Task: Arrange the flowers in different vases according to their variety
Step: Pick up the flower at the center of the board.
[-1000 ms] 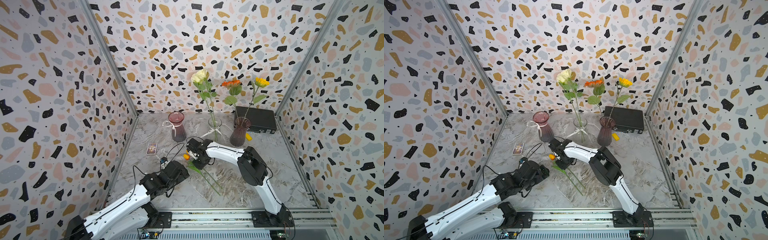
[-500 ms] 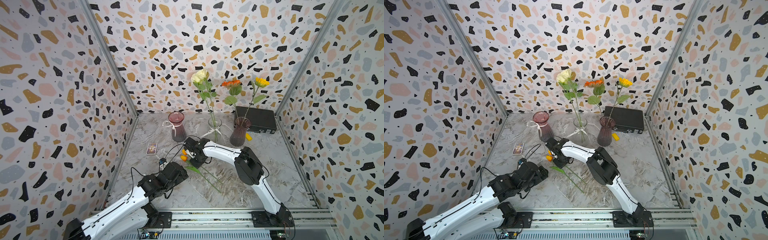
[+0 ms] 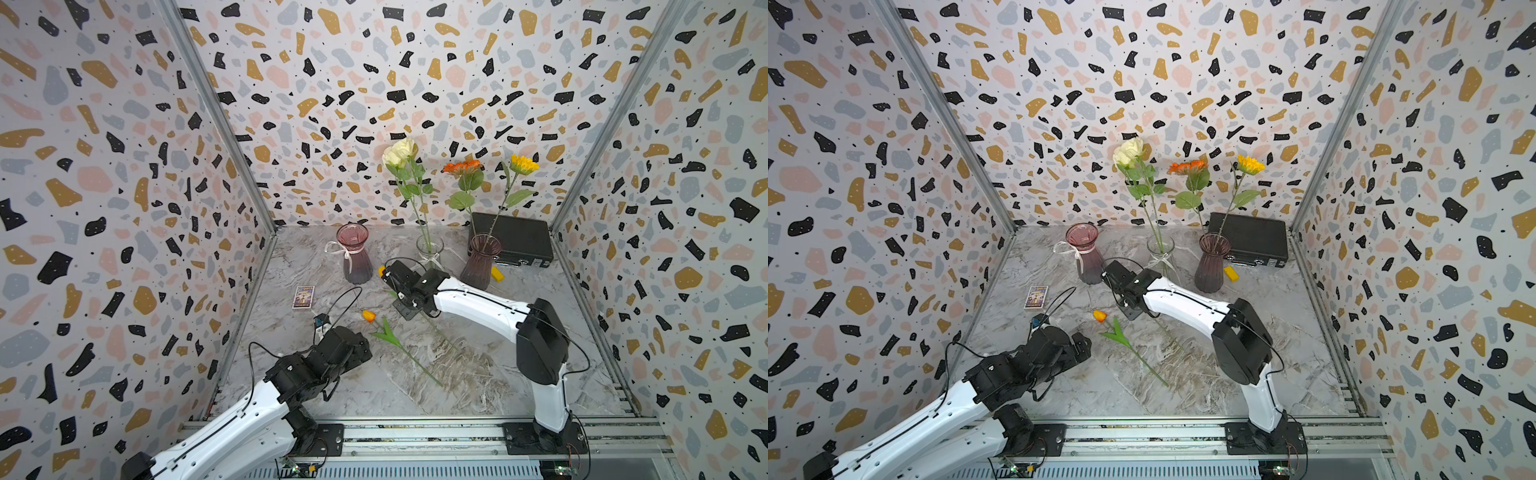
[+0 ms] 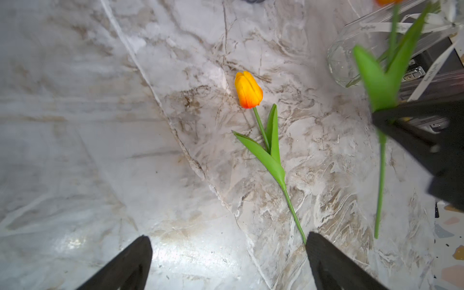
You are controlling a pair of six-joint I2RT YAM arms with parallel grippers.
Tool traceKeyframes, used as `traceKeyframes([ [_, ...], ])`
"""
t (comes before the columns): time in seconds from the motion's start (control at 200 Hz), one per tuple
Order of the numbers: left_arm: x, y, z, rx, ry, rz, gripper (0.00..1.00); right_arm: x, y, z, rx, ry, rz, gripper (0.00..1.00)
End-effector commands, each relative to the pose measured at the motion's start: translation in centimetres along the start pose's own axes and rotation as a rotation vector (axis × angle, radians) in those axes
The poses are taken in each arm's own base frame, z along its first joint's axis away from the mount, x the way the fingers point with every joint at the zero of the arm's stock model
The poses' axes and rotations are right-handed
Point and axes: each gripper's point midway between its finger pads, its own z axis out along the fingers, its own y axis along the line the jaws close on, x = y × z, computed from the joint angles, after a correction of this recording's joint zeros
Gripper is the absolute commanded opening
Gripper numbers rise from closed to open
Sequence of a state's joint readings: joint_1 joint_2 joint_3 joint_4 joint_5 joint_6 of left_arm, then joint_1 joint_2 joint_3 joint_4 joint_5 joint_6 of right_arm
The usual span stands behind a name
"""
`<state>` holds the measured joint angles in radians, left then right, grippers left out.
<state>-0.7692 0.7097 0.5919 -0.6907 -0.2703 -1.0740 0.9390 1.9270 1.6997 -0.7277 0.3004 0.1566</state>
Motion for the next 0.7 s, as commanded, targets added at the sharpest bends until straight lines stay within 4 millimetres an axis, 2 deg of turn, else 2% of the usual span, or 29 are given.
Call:
traceKeyframes([
  [0.0,-3.1,-2.4,-2.3,0.081,-0.122,0.153,1.00,-5.6,-0.5,-6.6,-0.075,-0.259,0.041,0.00],
  [0.16,-5.7,-5.3,-4.7,0.187,-0.245,0.305,1.00,-11.7,-0.1,-14.4,-0.215,-0.483,0.010,0.00],
  [0.25,-6.9,-6.3,-6.1,0.219,-0.311,0.384,1.00,-14.5,-0.1,-17.5,-0.302,-0.578,0.005,0.00],
  [0.345,-7.7,-7.4,-7.6,0.267,-0.377,0.485,1.00,-17.4,-0.9,-19.9,-0.389,-0.667,0.036,0.00],
  [0.551,-8.6,-9.4,-11.7,0.408,-0.523,0.649,1.00,-23.3,-3.5,-23.3,-0.594,-0.900,0.125,0.00],
  [0.696,-8.2,-9.8,-13.4,0.470,-0.584,0.745,1.00,-26.3,-4.4,-23.2,-0.647,-1.037,0.116,0.00],
])
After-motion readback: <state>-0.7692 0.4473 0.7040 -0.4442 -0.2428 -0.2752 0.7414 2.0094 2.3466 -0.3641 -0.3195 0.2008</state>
